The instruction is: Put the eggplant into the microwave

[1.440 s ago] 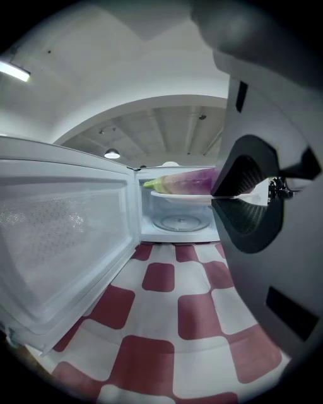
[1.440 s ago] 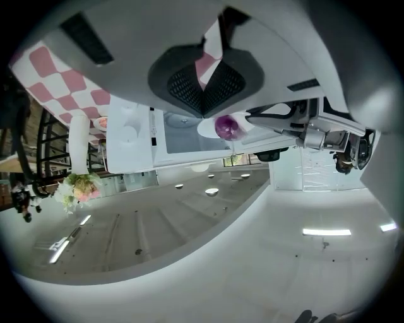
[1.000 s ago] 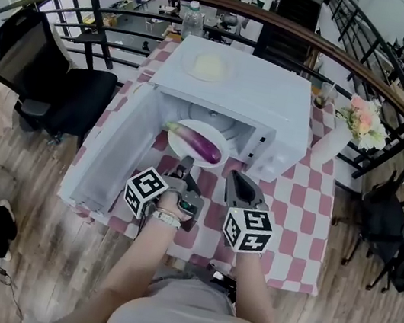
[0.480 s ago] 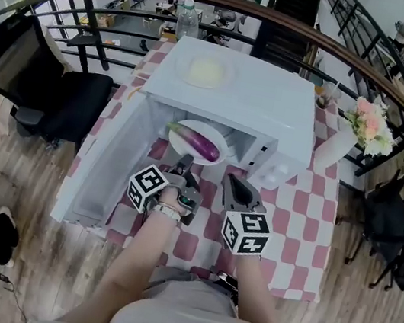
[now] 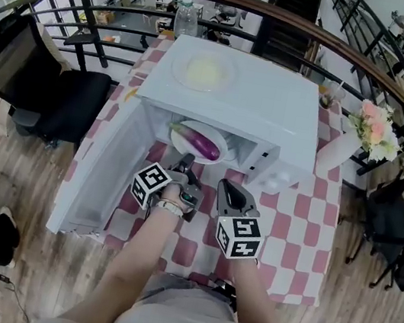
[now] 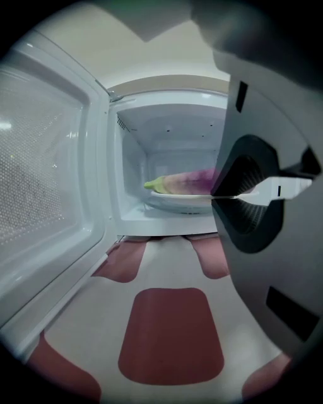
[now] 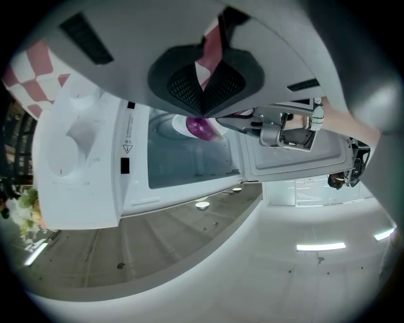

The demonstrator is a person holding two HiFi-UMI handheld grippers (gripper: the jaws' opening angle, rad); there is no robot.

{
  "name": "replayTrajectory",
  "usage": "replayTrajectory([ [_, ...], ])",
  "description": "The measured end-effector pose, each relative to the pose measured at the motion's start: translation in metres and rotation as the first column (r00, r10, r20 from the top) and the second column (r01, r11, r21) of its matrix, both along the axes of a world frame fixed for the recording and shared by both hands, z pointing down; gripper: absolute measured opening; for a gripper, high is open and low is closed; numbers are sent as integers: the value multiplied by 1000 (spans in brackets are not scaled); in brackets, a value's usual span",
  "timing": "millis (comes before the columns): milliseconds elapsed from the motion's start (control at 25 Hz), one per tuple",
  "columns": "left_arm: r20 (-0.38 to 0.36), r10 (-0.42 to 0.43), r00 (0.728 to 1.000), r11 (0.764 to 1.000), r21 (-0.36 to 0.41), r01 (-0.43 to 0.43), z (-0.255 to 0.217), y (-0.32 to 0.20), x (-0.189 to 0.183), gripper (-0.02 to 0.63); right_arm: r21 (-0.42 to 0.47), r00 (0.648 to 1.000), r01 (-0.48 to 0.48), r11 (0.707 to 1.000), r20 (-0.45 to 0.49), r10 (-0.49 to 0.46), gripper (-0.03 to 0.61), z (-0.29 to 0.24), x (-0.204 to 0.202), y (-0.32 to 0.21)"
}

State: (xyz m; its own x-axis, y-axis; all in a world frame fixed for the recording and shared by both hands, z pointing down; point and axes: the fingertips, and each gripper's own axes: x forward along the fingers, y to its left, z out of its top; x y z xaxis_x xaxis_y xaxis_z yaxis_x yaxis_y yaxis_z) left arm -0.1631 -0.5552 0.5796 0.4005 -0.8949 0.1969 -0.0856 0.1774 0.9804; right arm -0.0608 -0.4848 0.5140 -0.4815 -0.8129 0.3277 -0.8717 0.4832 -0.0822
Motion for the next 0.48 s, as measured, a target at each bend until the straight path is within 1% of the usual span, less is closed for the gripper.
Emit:
replayTrajectory([
  [160,-11,-5,1000,1000,-19,5,6,-6,2,14,-9,1000,-1,1000,3,1,23,3,2,-4],
  [480,5,1,1000,999,-40,-1,11,-20,8,14,-26,1000,-12,1000,18,12,23,7,5,-7],
])
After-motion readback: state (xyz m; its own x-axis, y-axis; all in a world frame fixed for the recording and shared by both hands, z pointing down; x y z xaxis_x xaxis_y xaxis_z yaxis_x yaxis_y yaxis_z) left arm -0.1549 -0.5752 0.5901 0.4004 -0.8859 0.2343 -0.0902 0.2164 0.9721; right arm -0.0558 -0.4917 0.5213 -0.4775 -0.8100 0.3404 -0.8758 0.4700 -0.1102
